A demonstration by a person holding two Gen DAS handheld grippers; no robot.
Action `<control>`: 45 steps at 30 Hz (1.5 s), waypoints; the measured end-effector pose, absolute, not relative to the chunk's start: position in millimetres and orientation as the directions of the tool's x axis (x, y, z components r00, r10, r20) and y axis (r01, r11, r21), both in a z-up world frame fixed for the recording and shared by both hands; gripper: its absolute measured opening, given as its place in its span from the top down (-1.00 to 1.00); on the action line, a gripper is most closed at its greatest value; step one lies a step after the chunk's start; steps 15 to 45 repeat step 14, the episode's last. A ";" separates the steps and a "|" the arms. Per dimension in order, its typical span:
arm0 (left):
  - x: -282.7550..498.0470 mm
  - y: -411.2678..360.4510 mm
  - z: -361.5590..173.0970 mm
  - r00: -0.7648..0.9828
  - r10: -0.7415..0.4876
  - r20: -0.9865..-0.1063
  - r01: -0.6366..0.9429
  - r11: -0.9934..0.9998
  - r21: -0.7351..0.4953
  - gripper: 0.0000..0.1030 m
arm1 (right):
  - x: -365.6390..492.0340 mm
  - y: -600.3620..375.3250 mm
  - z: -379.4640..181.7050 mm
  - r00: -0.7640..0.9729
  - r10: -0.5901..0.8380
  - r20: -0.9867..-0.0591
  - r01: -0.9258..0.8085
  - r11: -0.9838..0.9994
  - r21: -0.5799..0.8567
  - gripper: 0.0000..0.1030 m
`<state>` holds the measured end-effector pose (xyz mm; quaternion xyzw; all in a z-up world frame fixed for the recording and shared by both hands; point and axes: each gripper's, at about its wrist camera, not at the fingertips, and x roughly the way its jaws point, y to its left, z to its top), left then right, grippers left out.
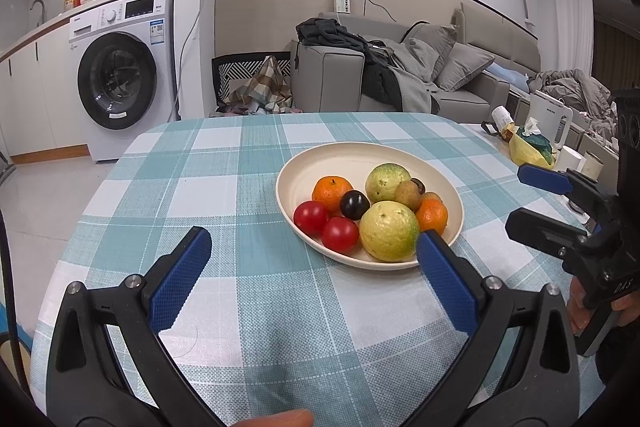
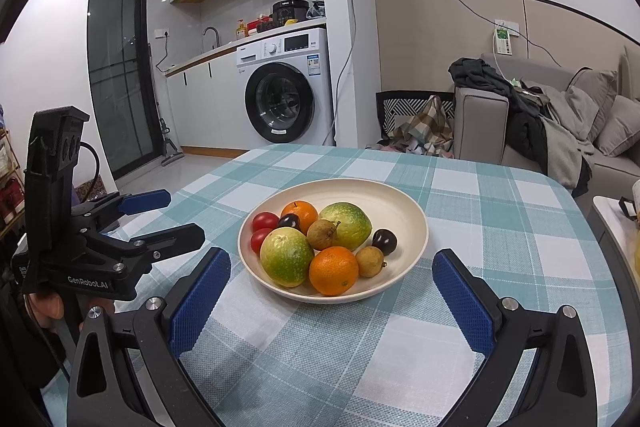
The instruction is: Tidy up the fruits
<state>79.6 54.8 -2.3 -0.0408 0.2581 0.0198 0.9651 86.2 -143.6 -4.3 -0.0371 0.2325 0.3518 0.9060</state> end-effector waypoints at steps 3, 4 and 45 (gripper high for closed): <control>80.2 52.9 -4.4 0.865 0.014 -0.502 -0.054 0.996 -0.066 -0.98 | 85.4 -142.3 -5.6 0.643 0.620 -0.449 -0.658 0.748 0.091 -1.00; 79.9 52.3 -4.7 0.864 0.013 -0.503 -0.054 0.996 -0.066 -0.98 | 85.4 -141.6 -6.0 0.643 0.620 -0.449 -0.659 0.747 0.089 -1.00; 78.4 53.6 -7.4 0.864 0.021 -0.504 -0.069 0.995 -0.076 -0.98 | 84.6 -140.3 -6.9 0.632 0.625 -0.458 -0.666 0.741 0.092 -1.00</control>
